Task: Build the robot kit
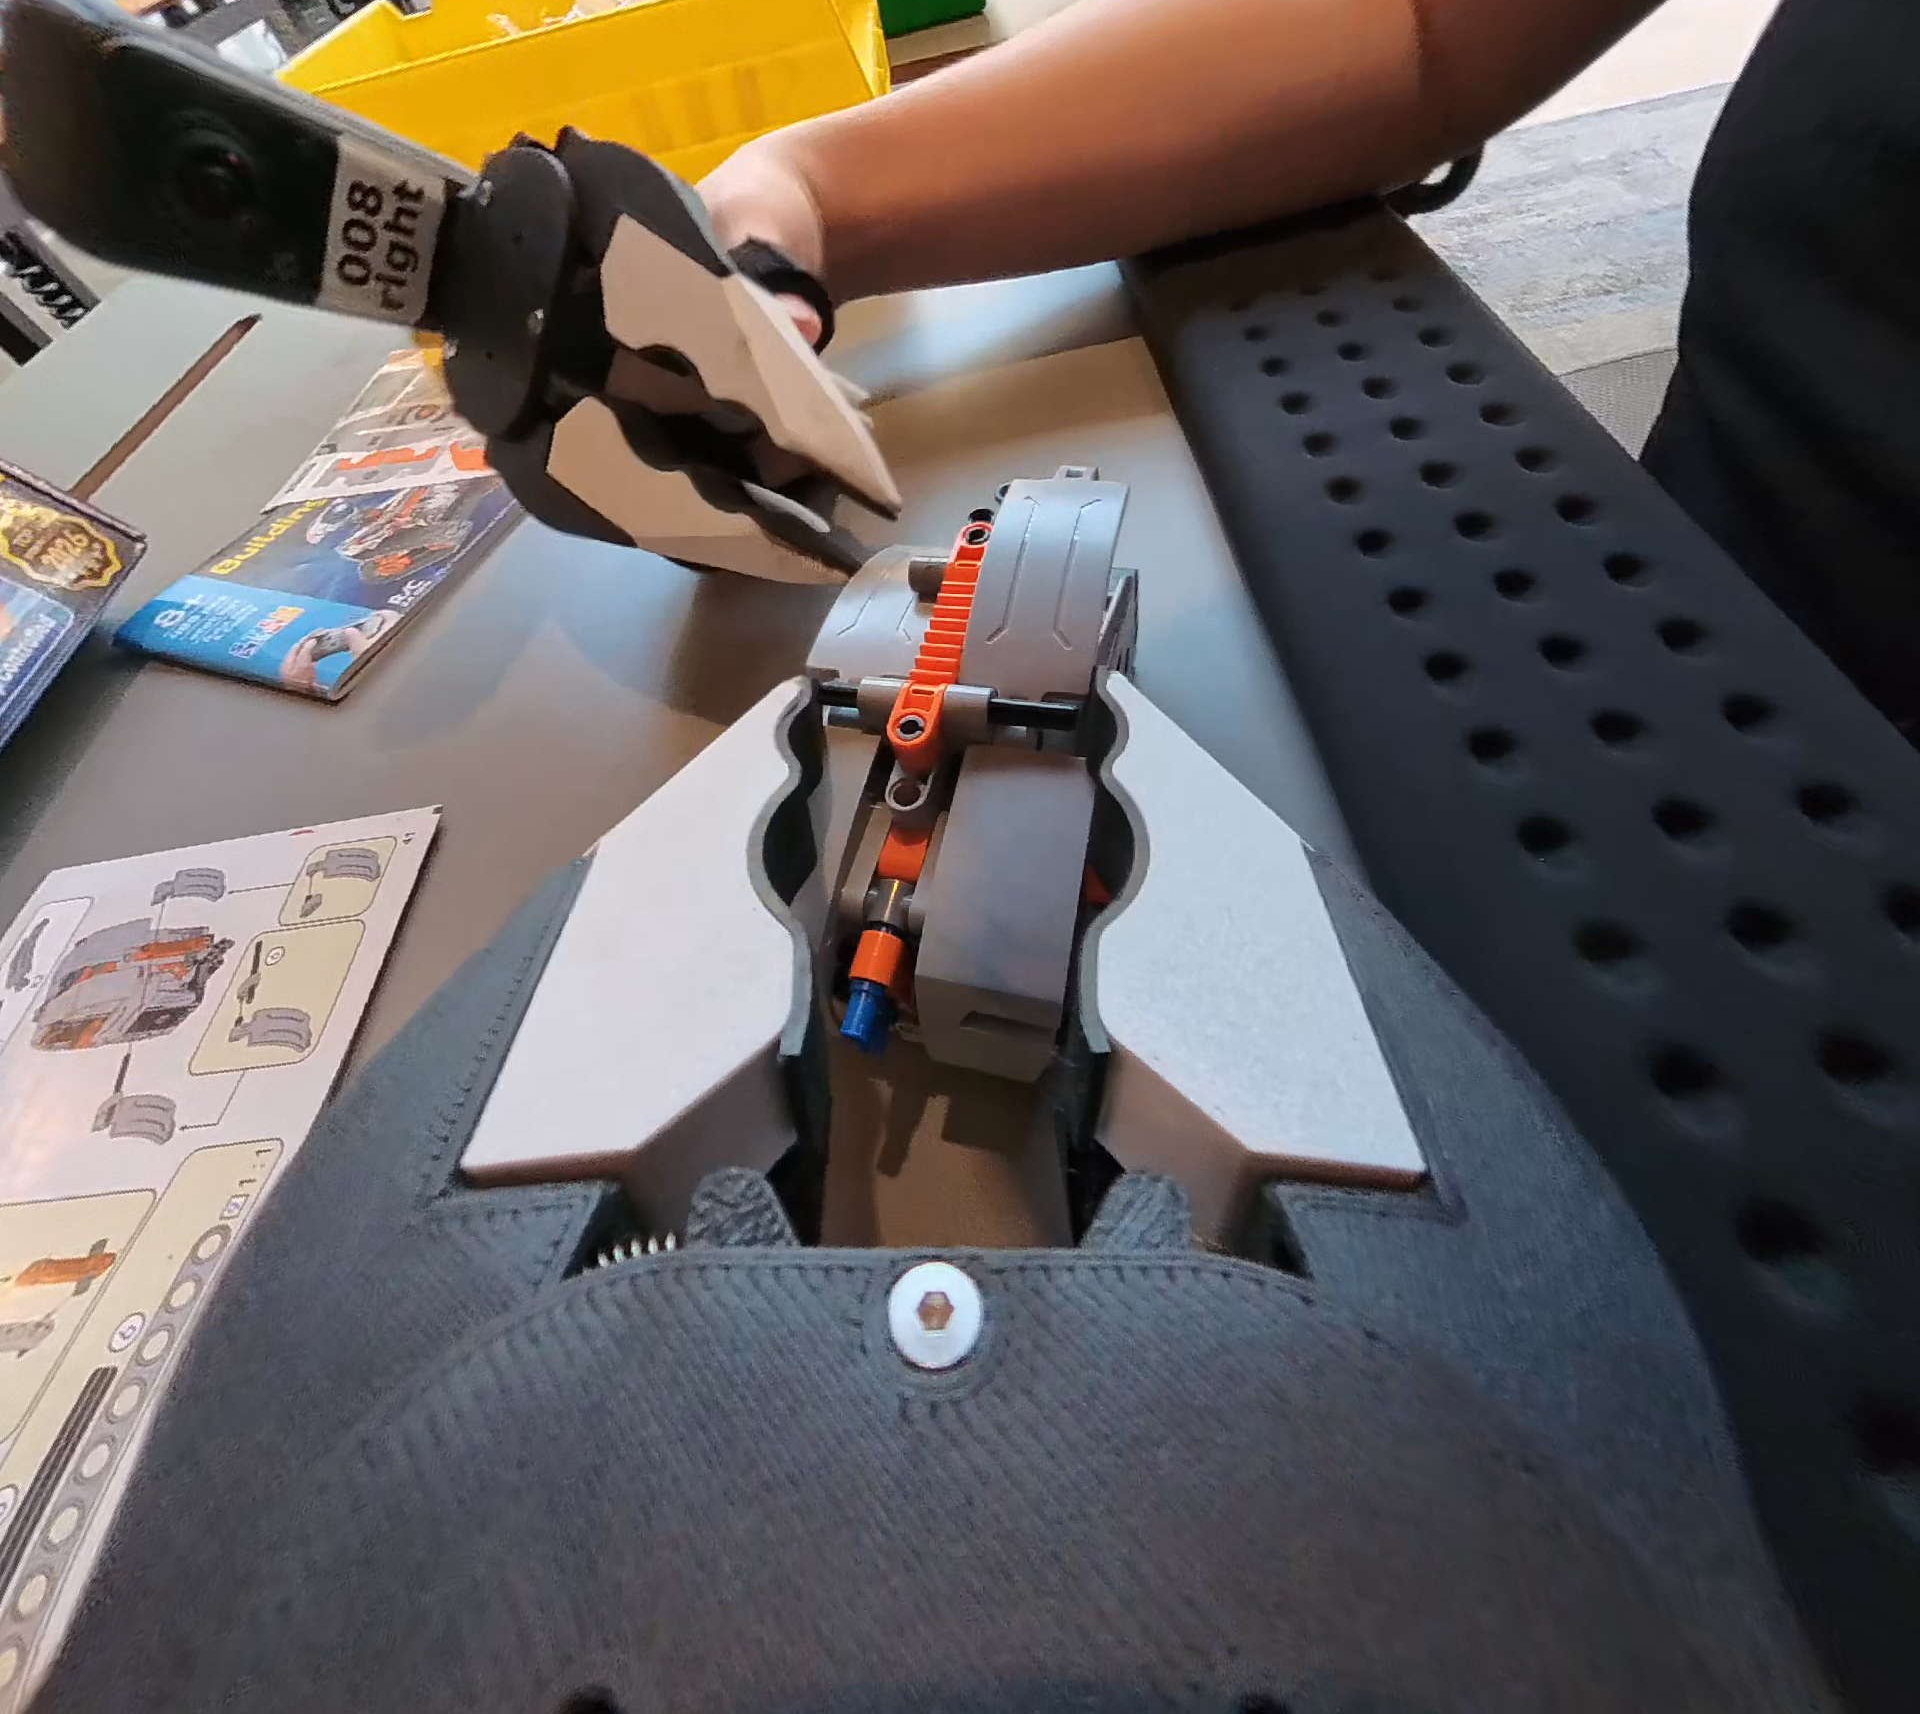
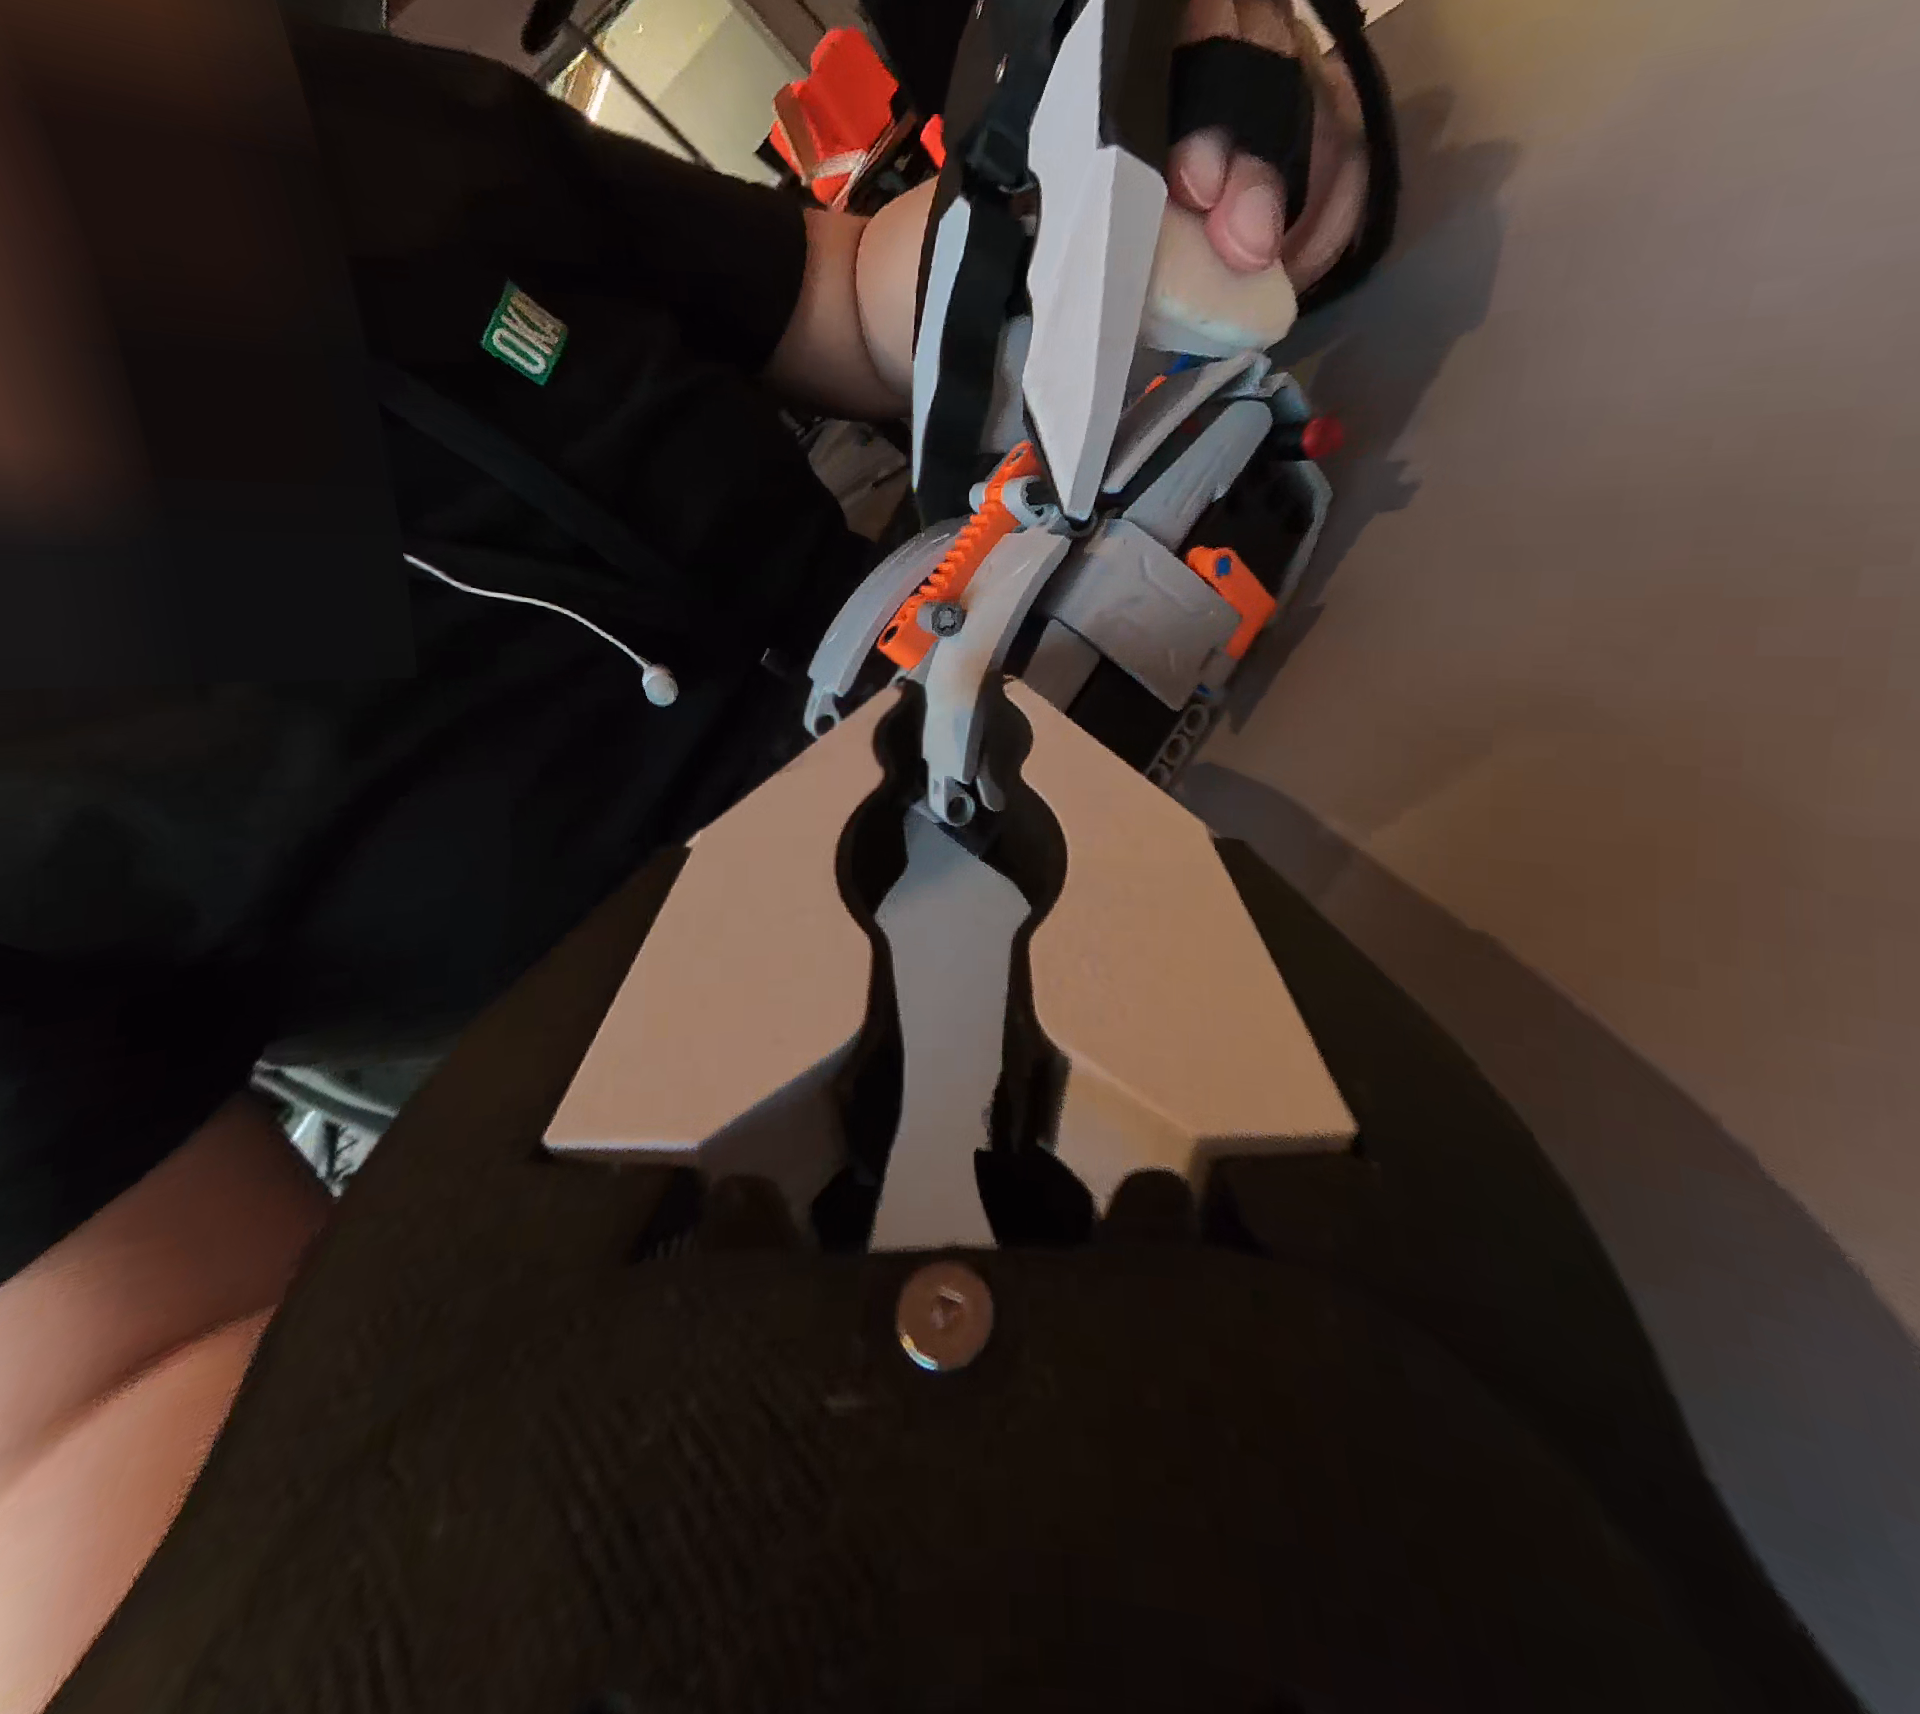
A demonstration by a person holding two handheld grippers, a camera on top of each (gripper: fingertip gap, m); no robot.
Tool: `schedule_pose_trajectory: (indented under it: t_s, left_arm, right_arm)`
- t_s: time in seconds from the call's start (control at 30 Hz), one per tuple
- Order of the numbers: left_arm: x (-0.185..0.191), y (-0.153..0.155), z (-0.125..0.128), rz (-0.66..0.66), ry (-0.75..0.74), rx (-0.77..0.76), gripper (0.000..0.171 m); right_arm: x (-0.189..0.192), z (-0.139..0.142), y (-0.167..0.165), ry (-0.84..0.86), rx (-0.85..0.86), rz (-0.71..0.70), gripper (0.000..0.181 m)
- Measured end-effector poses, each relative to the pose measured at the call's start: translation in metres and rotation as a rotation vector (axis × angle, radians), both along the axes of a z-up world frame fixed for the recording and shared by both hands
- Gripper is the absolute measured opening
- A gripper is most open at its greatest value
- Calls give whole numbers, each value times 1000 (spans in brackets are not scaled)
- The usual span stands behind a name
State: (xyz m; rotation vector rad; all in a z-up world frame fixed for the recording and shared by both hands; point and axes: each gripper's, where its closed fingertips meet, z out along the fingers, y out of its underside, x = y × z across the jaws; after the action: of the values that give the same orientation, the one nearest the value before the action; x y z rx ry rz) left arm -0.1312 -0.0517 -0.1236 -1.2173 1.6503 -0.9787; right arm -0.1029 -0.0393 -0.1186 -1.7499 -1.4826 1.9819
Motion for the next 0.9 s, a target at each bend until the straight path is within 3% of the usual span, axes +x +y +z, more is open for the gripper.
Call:
schedule_pose_trajectory:
  t_s: [0.13,0.37,0.53,0.63,0.77,0.9]
  left_arm:
    - [-1,-3,1,-40,-10,19,49]
    - [-9,12,2,10,-22,33,59]
    - [-30,36,1,150,10,-47,59]
    - [-47,58,5,306,9,-104,53]
    - [-65,66,27,403,-117,-222,50]
    - [-69,47,52,425,-295,-452,52]
  right_arm:
    - [-6,-6,-5,-55,-47,72,16]
    - [-7,-4,0,-41,-12,53,0]
    - [-3,-1,-7,-53,-114,76,0]
    - [-8,-2,-15,-63,-128,66,0]
    - [-15,0,-15,-67,-126,-25,1]
    - [-25,6,-13,-84,-91,-167,3]
